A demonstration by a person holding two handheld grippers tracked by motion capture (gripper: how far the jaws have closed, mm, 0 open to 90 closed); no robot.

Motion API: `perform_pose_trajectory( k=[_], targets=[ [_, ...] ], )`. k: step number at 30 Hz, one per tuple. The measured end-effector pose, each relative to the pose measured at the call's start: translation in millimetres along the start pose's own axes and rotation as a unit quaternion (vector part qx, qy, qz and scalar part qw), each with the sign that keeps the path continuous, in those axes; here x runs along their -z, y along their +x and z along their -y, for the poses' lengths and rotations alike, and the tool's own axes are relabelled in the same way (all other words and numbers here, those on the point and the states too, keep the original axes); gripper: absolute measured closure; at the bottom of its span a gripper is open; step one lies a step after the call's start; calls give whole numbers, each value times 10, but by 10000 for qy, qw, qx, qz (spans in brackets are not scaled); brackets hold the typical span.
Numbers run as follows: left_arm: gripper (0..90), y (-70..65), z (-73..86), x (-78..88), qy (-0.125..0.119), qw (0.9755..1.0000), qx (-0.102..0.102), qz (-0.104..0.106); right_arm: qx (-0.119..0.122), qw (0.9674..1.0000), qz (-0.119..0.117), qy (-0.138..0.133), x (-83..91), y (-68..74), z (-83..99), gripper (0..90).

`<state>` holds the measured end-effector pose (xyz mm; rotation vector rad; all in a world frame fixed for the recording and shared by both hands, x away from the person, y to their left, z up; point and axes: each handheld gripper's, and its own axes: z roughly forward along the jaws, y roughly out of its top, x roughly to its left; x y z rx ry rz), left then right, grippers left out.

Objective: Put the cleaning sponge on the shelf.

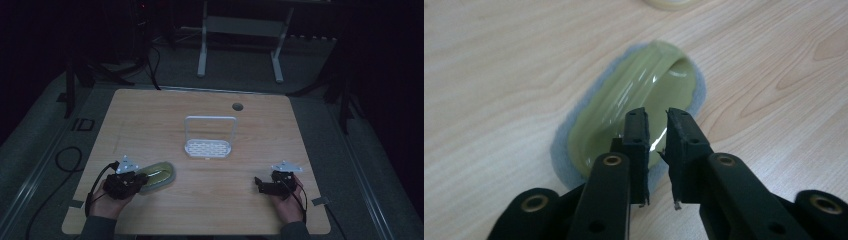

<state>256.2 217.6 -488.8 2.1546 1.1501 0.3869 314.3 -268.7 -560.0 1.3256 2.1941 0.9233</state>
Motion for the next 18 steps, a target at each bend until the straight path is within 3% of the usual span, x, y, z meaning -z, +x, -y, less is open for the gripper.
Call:
perform_pose_trajectory(
  k=[9, 18],
  targets=[
    [641, 95, -180, 51, 18, 9998, -195, 108, -1, 10000, 1, 1, 0, 0, 0, 118],
    [607, 146, -271, 26, 74, 9988, -393, 297, -2, 10000, 0, 1, 0, 0, 0, 118]
  ],
)
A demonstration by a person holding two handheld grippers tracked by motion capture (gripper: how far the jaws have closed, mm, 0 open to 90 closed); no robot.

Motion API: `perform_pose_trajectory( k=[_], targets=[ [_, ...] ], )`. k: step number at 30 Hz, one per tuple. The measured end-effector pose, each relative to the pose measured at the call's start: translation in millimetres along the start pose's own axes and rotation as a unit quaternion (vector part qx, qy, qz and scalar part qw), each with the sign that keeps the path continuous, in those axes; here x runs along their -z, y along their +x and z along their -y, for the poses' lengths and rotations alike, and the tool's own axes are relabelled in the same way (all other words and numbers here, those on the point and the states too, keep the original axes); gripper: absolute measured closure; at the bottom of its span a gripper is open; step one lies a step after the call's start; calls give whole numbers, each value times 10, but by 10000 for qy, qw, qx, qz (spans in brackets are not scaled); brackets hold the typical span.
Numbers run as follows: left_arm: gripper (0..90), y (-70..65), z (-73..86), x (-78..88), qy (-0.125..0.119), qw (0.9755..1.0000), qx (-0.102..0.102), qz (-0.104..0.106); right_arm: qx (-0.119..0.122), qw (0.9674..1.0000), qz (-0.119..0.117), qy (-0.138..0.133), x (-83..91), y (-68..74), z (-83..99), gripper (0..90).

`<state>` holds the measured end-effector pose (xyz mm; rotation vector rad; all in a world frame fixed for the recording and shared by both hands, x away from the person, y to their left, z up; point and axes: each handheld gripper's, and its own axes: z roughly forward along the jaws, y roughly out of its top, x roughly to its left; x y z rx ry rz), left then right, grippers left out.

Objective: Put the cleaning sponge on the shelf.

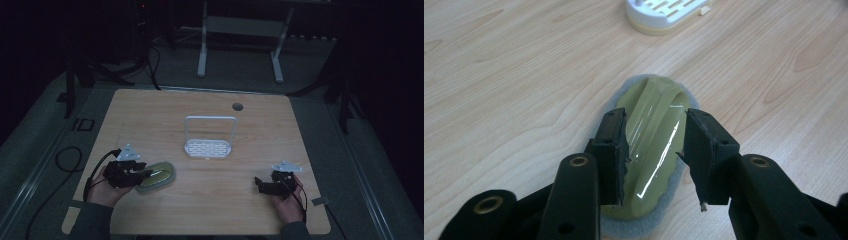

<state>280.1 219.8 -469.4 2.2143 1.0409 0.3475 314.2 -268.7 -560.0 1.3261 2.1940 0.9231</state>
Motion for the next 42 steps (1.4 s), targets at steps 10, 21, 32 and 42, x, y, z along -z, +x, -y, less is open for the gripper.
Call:
perform_pose_trajectory(
  k=[10, 21, 32, 42],
  targets=[
    [564, 53, -105, -99, 201, 9991, -296, 227, -5, 10000, 0, -4, -1, 1, 0, 118],
    [533, 100, -174, -133, 342, 9975, -422, 459, -7, 10000, 0, -3, -1, 1, 0, 118],
    [515, 140, -228, -174, 537, 9955, -542, 563, -6, 10000, 0, -3, -1, 1, 0, 118],
    [505, 156, -271, -246, 846, 9924, -707, 540, -6, 10000, -1, -2, -1, 1, 0, 118]
  ],
)
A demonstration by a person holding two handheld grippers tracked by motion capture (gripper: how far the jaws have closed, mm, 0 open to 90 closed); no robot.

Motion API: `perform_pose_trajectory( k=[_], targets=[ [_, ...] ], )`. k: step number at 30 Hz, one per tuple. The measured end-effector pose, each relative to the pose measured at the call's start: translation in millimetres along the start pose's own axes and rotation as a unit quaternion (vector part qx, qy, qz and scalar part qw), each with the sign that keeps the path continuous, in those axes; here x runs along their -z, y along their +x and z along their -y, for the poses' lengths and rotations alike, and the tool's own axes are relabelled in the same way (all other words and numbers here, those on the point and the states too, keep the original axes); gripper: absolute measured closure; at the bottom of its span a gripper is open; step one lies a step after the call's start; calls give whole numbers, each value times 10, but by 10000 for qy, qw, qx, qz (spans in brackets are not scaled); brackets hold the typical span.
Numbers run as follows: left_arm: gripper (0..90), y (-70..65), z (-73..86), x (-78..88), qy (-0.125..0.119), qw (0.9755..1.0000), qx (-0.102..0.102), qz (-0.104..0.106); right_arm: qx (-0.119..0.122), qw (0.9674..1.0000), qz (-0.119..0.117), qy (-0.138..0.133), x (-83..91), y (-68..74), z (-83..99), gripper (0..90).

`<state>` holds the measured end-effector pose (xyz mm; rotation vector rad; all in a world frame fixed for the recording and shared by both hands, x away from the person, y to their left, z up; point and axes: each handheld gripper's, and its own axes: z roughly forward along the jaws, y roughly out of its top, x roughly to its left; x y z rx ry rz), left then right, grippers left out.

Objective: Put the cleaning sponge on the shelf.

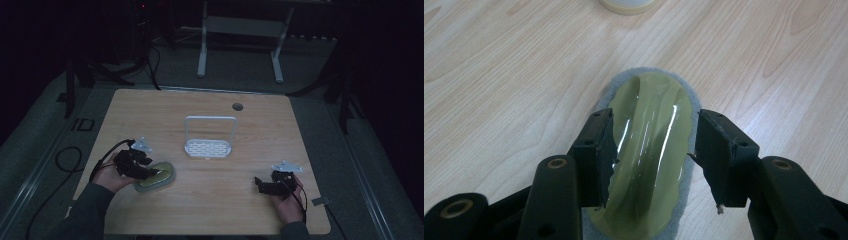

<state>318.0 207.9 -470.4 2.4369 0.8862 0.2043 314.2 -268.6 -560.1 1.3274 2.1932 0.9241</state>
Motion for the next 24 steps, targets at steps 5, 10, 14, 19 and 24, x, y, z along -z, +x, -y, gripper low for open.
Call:
perform_pose_trajectory(
  k=[5, 10, 14, 19, 24],
  targets=[
    [526, 16, -27, -12, 142, 9999, -76, -11, 1, 10000, 0, 0, 0, 0, 0, 118],
    [544, 25, -64, -15, 270, 9995, -148, -25, 1, 10000, 1, 0, 0, 0, 0, 118],
    [545, 34, -83, -20, 354, 9992, -169, -24, 0, 10000, 0, 0, 0, 0, 0, 118],
    [549, 38, -112, -15, 493, 9985, -247, -26, 2, 10000, 2, -1, 0, 0, 0, 118],
    [558, 42, -147, -16, 610, 9976, -316, -51, 2, 10000, 0, 0, 0, 0, 0, 118]
  ],
)
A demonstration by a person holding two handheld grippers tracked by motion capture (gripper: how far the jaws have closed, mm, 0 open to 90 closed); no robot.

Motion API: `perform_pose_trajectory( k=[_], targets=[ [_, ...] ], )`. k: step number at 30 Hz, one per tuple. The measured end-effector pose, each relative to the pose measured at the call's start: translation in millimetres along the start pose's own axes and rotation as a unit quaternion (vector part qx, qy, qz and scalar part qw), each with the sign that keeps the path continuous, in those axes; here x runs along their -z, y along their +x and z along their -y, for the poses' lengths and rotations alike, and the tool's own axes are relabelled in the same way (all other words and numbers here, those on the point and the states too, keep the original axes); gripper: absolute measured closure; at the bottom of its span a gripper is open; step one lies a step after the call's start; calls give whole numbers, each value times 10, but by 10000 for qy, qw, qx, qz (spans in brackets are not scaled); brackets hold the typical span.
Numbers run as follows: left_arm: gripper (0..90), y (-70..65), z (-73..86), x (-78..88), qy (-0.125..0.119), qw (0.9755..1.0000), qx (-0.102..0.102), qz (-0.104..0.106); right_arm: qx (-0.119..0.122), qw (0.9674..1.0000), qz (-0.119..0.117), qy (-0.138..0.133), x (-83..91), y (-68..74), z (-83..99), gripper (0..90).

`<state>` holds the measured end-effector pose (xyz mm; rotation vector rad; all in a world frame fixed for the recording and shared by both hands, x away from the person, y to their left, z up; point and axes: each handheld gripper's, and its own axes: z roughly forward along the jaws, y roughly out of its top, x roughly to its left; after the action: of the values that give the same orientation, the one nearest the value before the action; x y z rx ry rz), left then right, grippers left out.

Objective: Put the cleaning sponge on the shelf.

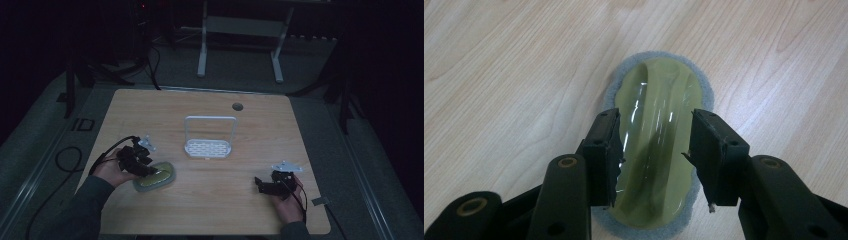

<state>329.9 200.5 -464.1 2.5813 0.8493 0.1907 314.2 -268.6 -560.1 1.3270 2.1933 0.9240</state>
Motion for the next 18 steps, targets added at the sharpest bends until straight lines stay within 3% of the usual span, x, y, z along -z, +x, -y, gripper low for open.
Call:
perform_pose_trajectory(
  k=[18],
  targets=[
    [573, 41, -173, -7, 567, 9979, -313, -15, -4, 10000, 1, 0, 0, 0, 0, 118]
  ],
)
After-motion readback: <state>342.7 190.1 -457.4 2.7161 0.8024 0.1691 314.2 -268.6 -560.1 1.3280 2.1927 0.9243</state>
